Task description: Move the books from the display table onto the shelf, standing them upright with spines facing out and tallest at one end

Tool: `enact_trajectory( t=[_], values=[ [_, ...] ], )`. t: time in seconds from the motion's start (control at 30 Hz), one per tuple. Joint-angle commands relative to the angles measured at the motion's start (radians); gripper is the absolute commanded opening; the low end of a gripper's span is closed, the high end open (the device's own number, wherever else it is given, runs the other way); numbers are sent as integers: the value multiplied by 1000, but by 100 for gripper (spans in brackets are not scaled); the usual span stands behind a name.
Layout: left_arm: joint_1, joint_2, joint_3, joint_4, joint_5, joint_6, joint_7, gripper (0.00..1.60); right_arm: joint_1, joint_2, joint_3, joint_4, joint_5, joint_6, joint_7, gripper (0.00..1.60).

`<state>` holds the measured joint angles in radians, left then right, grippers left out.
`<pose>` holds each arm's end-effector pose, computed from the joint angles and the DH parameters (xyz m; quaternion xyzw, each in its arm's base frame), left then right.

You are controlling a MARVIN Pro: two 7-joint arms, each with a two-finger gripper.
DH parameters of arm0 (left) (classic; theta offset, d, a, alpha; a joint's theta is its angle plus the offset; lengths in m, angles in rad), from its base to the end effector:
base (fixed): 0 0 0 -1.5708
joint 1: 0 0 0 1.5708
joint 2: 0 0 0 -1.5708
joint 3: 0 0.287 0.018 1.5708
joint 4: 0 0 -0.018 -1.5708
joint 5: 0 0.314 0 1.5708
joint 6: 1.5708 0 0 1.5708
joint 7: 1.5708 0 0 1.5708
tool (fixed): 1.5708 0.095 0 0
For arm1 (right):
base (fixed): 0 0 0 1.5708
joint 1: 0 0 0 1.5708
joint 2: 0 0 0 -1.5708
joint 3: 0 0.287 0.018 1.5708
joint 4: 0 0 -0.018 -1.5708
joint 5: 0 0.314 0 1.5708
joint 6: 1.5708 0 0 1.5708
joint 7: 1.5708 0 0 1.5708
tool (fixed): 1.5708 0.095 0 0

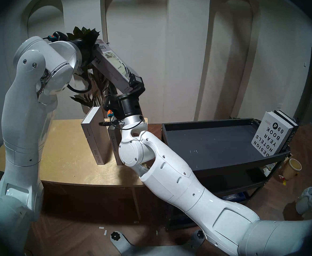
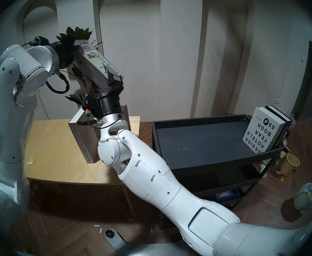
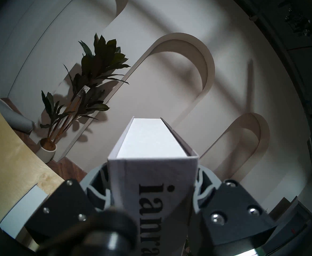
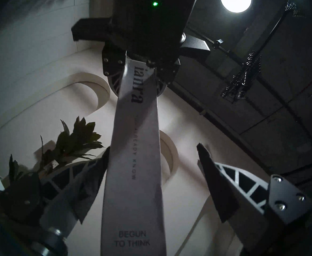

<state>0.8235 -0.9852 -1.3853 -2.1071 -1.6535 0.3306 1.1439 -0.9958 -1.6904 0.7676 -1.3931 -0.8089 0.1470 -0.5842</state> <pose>0.4102 0.0349 0.0907 0.6530 0.2587 0.6673 0.2477 0.4328 0.3007 -0.0901 0.3150 0.2488 0.8797 0.2551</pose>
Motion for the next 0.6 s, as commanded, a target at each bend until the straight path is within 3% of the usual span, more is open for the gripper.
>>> enact_trajectory(
  t=[0.0,0.13,0.17,0.2,0.57],
  values=[
    [-49,-28,5,-19,-6,-16,56,0,87,-109,5,69,-29,-1,-97,160],
    [-61,-33,8,-17,-11,-23,93,0,95,-150,0,123,-27,-4,-150,160],
    [-63,-35,8,-17,-13,-24,100,0,97,-154,-1,133,-25,-5,-161,68],
    [-66,-37,8,-16,-14,-26,106,0,100,-159,-2,143,-24,-5,-171,0],
    [-90,-66,7,-42,-48,-41,161,0,163,-233,39,308,-23,-57,-319,0]
  ],
)
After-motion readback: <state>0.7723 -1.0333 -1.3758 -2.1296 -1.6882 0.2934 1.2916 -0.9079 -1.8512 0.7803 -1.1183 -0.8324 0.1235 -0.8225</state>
